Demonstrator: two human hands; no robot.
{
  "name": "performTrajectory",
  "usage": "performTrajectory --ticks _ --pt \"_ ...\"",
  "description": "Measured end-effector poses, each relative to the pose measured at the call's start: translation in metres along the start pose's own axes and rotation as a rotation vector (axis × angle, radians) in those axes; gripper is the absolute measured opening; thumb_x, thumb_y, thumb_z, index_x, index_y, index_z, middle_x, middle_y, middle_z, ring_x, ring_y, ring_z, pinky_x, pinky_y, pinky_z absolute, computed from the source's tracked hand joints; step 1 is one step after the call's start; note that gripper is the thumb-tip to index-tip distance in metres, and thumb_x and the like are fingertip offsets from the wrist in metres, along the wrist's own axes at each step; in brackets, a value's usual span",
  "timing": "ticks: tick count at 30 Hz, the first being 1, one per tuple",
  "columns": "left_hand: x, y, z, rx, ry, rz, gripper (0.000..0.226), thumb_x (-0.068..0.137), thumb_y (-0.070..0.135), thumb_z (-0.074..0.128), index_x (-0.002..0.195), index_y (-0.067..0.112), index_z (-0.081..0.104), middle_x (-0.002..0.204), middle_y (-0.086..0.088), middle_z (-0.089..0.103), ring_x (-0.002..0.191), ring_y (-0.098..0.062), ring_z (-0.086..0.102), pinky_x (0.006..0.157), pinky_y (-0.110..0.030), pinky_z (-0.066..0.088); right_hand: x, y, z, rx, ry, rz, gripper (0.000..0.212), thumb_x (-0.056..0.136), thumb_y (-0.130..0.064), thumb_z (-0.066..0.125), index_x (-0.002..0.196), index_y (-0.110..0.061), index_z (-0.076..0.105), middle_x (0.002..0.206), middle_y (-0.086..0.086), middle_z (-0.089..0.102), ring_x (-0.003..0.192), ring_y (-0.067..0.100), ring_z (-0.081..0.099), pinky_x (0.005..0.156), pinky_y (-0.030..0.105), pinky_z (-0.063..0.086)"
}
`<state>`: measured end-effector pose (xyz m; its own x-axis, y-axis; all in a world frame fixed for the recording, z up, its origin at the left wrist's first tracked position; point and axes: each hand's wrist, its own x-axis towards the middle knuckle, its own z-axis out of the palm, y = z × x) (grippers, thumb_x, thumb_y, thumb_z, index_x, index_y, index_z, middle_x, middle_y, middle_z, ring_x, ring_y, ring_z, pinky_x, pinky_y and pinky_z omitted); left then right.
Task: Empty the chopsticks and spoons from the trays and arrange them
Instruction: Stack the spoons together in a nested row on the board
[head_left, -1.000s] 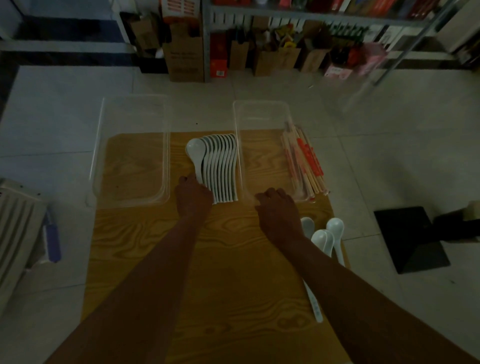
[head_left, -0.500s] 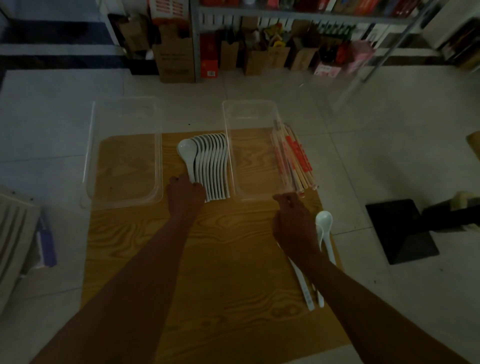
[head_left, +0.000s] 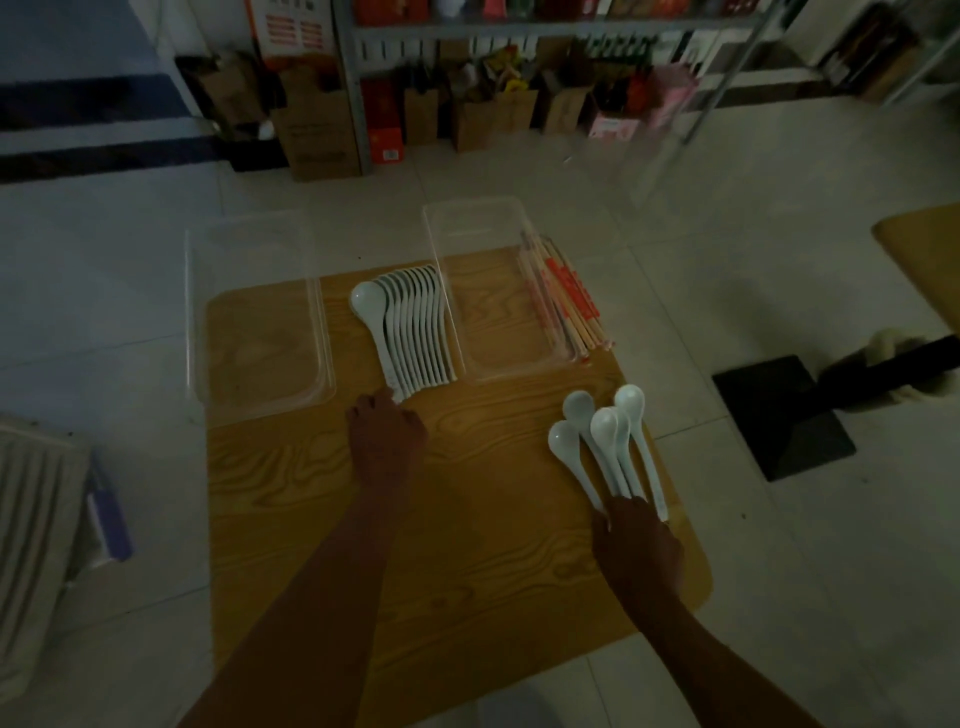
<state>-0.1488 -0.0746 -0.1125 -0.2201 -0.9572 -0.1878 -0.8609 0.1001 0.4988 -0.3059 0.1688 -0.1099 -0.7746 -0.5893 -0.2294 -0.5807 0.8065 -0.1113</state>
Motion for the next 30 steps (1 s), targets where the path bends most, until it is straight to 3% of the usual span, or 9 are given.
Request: performTrajectory --ticks 5,13,18,21,24,25,27,30 --pt "-0.02 -0.016 0.002 -0.018 -0.058 0.028 0.037 0.093 0.015 0.048 0.128 0.005 0.053 0.122 -0.017 0.055 0.114 -0.033 0.047 0.09 -0.043 0.044 -0.002 -0.018 0.006 0.002 -0.068 0.094 0.025 0.098 -0.039 0.048 0.105 -0.021 0.064 0.102 -0.001 0.064 0.093 0.019 0.065 0.076 0.034 0.051" --pt "-0.042 -0.029 0.0 -0.124 -0.119 0.066 0.032 0.095 0.014 0.048 0.124 0.01 0.058 0.117 -0.009 0.058 0.109 -0.026 0.055 0.085 -0.035 0.047 -0.024 -0.044 0.003 0.156 -0.084 0.069 0.016 0.092 -0.037 0.064 0.081 -0.025 0.068 0.078 -0.007 0.067 0.07 0.012 0.062 0.065 0.027 0.051" --pt "-0.056 -0.033 -0.007 -0.265 -0.215 0.088 0.024 0.095 0.017 0.052 0.116 0.016 0.062 0.105 -0.004 0.068 0.089 -0.016 0.063 0.071 -0.025 0.049 -0.018 -0.105 -0.007 0.256 -0.141 -0.041 0.017 0.09 -0.04 0.067 0.086 -0.025 0.073 0.08 -0.01 0.071 0.065 0.005 0.057 0.061 0.023 0.044" --pt "-0.059 -0.04 -0.016 -0.314 -0.279 0.027 0.025 0.092 0.013 0.055 0.115 0.016 0.063 0.1 -0.002 0.069 0.077 -0.011 0.062 0.056 -0.014 0.045 -0.002 -0.153 -0.013 0.336 -0.139 -0.043 0.018 0.085 -0.041 0.071 0.084 -0.023 0.076 0.077 -0.007 0.072 0.064 0.008 0.062 0.059 0.023 0.049" --pt "-0.056 -0.046 -0.022 -0.367 -0.346 -0.003 0.028 0.086 0.014 0.066 0.114 0.014 0.062 0.101 -0.005 0.069 0.088 -0.018 0.066 0.071 -0.022 0.052 0.013 -0.195 -0.013 0.386 -0.128 -0.067 0.018 0.08 -0.038 0.077 0.081 -0.02 0.078 0.074 -0.001 0.073 0.065 0.014 0.068 0.057 0.027 0.054" --pt "-0.054 -0.047 -0.024 -0.369 -0.361 -0.026 0.028 0.085 0.018 0.069 0.111 0.017 0.061 0.098 -0.002 0.069 0.088 -0.017 0.066 0.069 -0.022 0.051 0.016 -0.208 -0.013 0.389 -0.131 -0.07 0.018 0.079 -0.037 0.078 0.08 -0.019 0.078 0.074 0.0 0.073 0.066 0.015 0.068 0.055 0.026 0.053" --pt "-0.049 -0.047 -0.025 -0.333 -0.331 -0.043 0.027 0.086 0.025 0.068 0.11 0.02 0.06 0.097 0.0 0.069 0.084 -0.014 0.064 0.061 -0.017 0.042 0.023 -0.23 -0.009 0.394 -0.13 -0.084 0.016 0.078 -0.034 0.078 0.078 -0.018 0.077 0.072 0.001 0.072 0.065 0.016 0.069 0.054 0.026 0.053" --pt "-0.039 -0.045 -0.023 -0.312 -0.17 -0.057 0.022 0.09 0.017 0.059 0.111 0.011 0.063 0.099 -0.005 0.07 0.084 -0.017 0.064 0.065 -0.022 0.043 0.032 -0.257 0.001 0.385 -0.127 -0.11 0.017 0.079 -0.031 0.073 0.073 -0.015 0.074 0.067 0.001 0.067 0.062 0.016 0.067 0.053 0.028 0.056"
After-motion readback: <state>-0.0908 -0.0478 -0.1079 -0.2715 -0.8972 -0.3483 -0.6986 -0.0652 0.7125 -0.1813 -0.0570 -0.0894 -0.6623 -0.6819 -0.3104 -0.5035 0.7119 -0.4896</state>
